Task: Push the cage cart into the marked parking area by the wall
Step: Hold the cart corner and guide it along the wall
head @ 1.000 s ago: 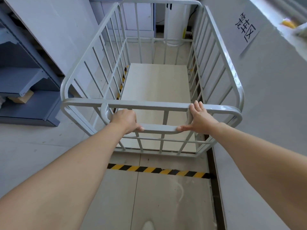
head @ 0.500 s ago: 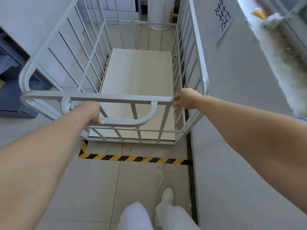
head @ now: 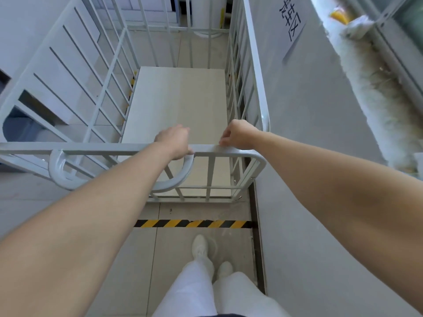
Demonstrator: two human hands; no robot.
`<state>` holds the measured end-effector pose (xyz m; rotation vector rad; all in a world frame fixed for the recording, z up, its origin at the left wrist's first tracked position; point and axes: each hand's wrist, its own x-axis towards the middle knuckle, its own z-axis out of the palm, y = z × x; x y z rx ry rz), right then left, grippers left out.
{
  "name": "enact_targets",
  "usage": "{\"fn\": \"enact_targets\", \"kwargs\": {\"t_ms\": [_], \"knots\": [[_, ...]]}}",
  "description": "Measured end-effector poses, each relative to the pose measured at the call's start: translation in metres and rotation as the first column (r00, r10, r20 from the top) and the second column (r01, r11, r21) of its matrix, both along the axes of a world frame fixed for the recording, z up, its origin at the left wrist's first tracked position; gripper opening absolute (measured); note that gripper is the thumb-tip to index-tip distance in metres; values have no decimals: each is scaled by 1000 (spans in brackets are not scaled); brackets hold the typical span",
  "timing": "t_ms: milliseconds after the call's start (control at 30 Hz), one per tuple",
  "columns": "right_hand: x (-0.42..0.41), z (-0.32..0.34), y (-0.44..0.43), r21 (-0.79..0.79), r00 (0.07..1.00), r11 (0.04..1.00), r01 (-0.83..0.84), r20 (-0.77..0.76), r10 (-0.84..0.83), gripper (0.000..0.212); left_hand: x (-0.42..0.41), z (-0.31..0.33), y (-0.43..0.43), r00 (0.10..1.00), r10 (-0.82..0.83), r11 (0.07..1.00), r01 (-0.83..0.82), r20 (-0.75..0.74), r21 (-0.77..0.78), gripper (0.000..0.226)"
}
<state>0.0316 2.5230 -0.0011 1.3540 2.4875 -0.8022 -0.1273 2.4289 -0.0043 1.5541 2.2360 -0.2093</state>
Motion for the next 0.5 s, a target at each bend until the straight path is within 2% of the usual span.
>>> {"fn": "enact_targets", "kwargs": {"t_ms": [100,167,300,500], "knots": [[14,-7,8,159,988,979,131,-106,-115,22,7,-14,7,993,15,999,-11,115,-32,46],[28,-12,14,263,987,951,162,-44,-156,16,8,-17,7,985,15,999,-8,173,-41,31],[46,-18,18,166,960,959,229,127,-251,27,6,-15,9,987,9,999,-1,160,-50,24],[44,-14,14,176,970,972,158,154,-186,14,0,-16,6,991,24,998,-15,134,-68,22]]}}
